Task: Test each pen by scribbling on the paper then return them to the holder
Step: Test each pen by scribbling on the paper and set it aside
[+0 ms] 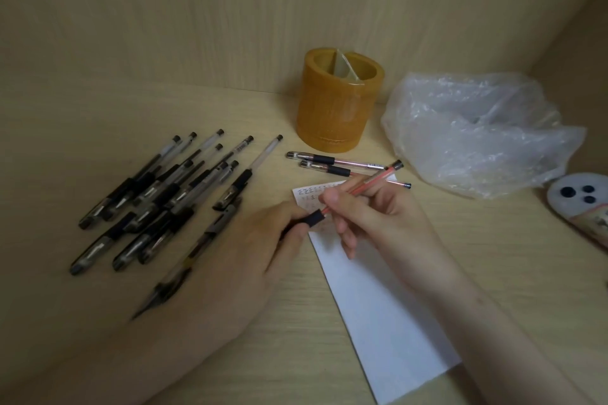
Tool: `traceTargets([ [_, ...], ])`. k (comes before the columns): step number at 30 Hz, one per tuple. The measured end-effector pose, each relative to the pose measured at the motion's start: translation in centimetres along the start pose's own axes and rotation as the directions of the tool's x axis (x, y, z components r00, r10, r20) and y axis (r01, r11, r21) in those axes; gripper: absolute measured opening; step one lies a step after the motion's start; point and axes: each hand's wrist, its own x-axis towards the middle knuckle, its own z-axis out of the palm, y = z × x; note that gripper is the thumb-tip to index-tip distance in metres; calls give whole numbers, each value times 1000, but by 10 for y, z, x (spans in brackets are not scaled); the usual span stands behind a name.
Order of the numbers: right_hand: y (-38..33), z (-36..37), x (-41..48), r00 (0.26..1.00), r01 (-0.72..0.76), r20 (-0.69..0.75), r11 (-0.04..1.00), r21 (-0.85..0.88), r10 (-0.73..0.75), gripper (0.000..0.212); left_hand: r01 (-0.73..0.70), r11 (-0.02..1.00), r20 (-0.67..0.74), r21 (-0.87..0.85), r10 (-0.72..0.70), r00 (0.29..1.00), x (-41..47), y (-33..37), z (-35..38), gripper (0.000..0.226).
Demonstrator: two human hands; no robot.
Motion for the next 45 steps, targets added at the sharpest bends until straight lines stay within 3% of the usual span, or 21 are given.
traceTargets([
  [2,2,-1,-1,1000,26,-16,1000,16,-26,28,25,1000,29,-7,-24,999,-1,1,3,31],
  [10,5,-3,-5,997,77,9,992,98,-78,38,53,996,48,-67,-50,998,0,-2,4,38],
  [14,1,-4,-7,997,75,14,991,114,-77,24,87,973,90,-211,-69,993,1,-2,3,41],
  [17,-2,-3,-8,998,55,34,991,120,-59,20,75,976,83,-202,-59,995,3,-4,2,40],
  [24,-8,-22,3,969,22,-237,927,374,72,23,28,999,11,-24,-28,1000,-1,-9,2,41],
  [28,-4,-20,3,975,-33,-206,973,227,81,28,-87,985,38,150,83,996,-3,-12,8,40],
  [31,0,-4,0,957,-30,-288,999,25,36,28,-98,986,122,139,81,989,-4,-5,7,38],
  [35,4,3,7,913,-18,-404,981,-193,-62,38,-109,984,133,144,90,987,-4,-7,6,38],
  [45,21,2,11,870,-3,-470,953,-304,-148,30,-141,979,123,146,124,985,-3,-7,11,26],
])
